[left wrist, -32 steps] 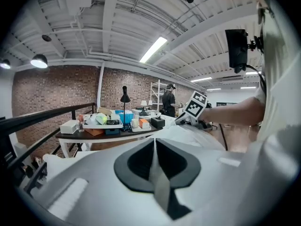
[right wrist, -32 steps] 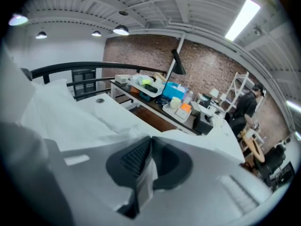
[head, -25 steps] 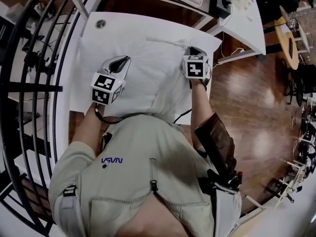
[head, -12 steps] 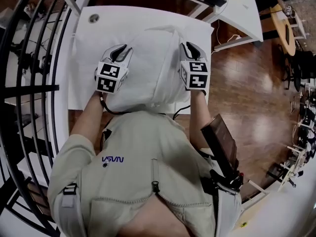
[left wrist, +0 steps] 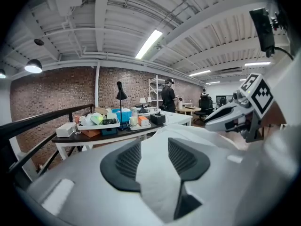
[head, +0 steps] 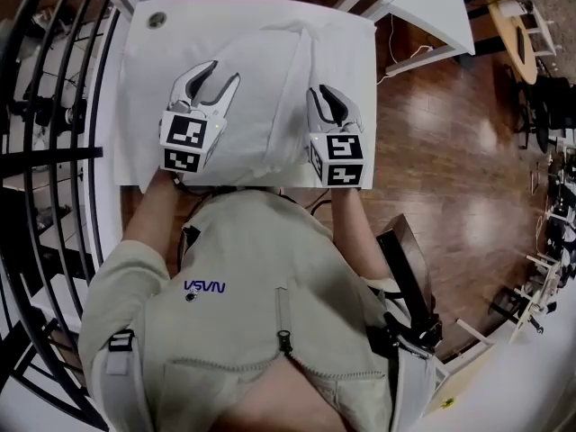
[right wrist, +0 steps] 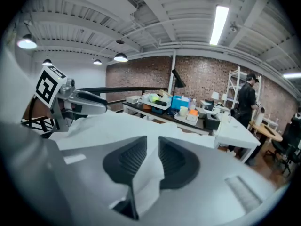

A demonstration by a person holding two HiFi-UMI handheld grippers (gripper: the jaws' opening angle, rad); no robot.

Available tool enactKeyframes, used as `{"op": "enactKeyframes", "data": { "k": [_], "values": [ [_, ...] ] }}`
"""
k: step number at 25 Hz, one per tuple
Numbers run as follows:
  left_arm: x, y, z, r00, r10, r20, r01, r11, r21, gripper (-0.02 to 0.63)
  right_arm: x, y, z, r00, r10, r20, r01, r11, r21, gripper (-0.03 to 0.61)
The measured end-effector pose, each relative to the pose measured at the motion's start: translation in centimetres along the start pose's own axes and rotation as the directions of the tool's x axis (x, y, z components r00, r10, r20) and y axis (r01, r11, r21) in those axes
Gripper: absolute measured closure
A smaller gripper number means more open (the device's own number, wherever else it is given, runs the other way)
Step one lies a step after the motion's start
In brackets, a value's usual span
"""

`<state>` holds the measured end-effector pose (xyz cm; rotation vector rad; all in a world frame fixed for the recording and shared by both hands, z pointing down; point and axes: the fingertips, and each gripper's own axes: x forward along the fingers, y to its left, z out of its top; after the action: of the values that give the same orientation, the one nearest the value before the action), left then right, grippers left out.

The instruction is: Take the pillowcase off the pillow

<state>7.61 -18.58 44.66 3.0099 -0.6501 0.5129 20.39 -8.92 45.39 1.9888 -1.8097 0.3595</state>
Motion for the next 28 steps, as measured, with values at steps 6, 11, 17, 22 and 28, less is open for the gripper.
{"op": "enactKeyframes", "data": {
  "k": [6, 11, 17, 22, 28],
  "values": [
    [-2.9, -5.2, -0.1, 0.997, 0.083, 0.002, -0.083, 0.996, -0.026, 0.41, -3.0, 2.5, -1.0, 0.987, 0.148, 0.07, -0.148, 0.989, -0.008, 0.514],
    [-4.1, -8.8, -1.7, 0.99, 0.132, -0.047, -0.133, 0.991, -0.026, 0.4, -4.9, 3.4, -3.5, 0.97, 0.232, 0.072, -0.231, 0.973, -0.023, 0.514],
    [-6.0, -11.4, -6.9, 0.977, 0.137, -0.165, -0.141, 0.99, -0.012, 0.353, -6.2, 6.4, -6.4, 0.959, 0.282, 0.035, -0.281, 0.959, -0.035, 0.514],
    [-6.3, -12.5, -10.3, 0.969, 0.099, -0.228, -0.098, 0.995, 0.016, 0.33, -6.9, 9.8, -8.7, 0.948, 0.314, -0.053, -0.317, 0.946, -0.067, 0.488],
    [-5.4, -11.8, -12.9, 0.961, 0.114, -0.252, -0.084, 0.988, 0.126, 0.464, -4.8, 12.4, -12.3, 0.944, 0.267, -0.193, -0.292, 0.95, -0.113, 0.451]
  ]
}}
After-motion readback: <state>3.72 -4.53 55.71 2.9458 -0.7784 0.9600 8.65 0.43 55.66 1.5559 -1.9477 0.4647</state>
